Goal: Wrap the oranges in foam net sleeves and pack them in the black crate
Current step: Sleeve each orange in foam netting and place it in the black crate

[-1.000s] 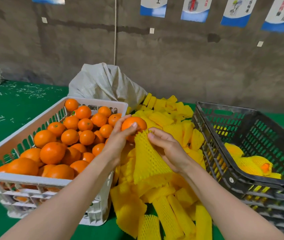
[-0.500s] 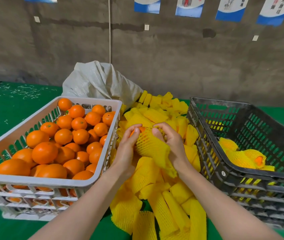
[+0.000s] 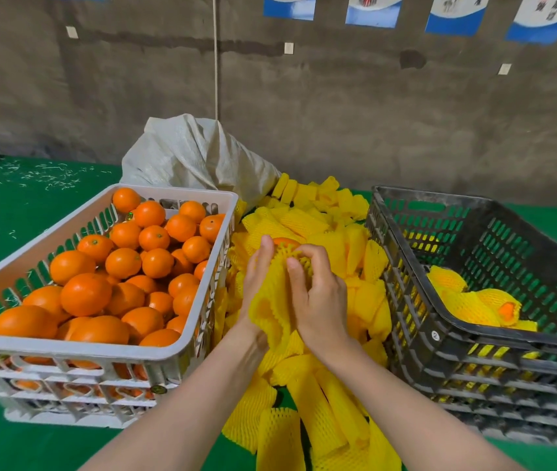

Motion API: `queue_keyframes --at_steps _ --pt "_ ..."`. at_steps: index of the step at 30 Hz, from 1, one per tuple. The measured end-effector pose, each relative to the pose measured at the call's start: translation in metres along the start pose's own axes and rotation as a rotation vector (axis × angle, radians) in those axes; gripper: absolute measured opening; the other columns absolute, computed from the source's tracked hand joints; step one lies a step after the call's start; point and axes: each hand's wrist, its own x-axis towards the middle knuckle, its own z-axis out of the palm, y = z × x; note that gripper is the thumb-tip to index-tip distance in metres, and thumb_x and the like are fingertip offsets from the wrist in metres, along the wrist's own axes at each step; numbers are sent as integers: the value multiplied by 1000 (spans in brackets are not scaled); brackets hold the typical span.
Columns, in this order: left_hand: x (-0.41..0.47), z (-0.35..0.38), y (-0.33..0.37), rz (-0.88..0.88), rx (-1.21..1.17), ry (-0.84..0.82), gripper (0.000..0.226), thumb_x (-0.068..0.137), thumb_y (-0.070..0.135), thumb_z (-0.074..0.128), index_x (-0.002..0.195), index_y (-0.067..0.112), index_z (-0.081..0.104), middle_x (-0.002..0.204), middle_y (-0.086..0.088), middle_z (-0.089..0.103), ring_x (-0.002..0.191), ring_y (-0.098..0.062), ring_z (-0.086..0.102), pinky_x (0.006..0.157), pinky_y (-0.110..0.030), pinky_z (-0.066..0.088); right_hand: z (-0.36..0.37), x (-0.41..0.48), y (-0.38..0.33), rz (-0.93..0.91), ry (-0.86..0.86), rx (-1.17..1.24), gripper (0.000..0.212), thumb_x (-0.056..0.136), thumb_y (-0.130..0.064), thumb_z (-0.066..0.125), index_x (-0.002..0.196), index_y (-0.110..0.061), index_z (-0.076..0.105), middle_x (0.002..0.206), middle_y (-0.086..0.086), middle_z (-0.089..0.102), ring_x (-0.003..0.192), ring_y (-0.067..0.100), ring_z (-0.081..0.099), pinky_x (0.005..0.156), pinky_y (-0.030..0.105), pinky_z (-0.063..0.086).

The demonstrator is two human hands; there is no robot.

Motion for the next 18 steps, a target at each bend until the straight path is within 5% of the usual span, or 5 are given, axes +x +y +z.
queue_keyframes --at_steps 3,5,13,15,18 --pt "-1 -7 1 -32 -128 -111 45 75 68 55 69 27 70 73 11 64 79 -2 62 82 -24 51 -4 8 3 -42 0 4 23 92 -24 48 94 -5 60 62 -10 48 51 6 42 46 24 28" --pt "-2 -12 1 -56 -179 -120 50 79 62 49 81 22 78 85 -1 74 81 -14 71 71 -29 57 -8 18 9 -2 14 60 20 92 -20 50 89 -4 61 57 -13 41 48 0 43 47 17 27" --pt "-9 -9 12 -314 -306 -147 74 62 66 57 106 8 71 106 -16 71 92 -29 70 71 -38 59 -14 36 20 282 -146 362 24 93 -15 53 71 -23 56 63 -3 52 55 2 44 52 22 35" --pt "-9 -9 12 -316 -285 -168 78 61 65 58 116 10 64 110 -15 69 95 -29 70 74 -38 59 -15 37 19 323 -146 407 25 93 -14 53 68 -19 56 61 -5 51 53 -1 44 52 17 35" --pt "-7 -9 11 -254 -226 -188 64 65 63 55 102 13 72 104 -12 72 91 -24 71 70 -34 58 -17 36 18 444 -188 500 27 94 -17 50 71 -4 53 62 4 46 59 9 43 54 22 35"
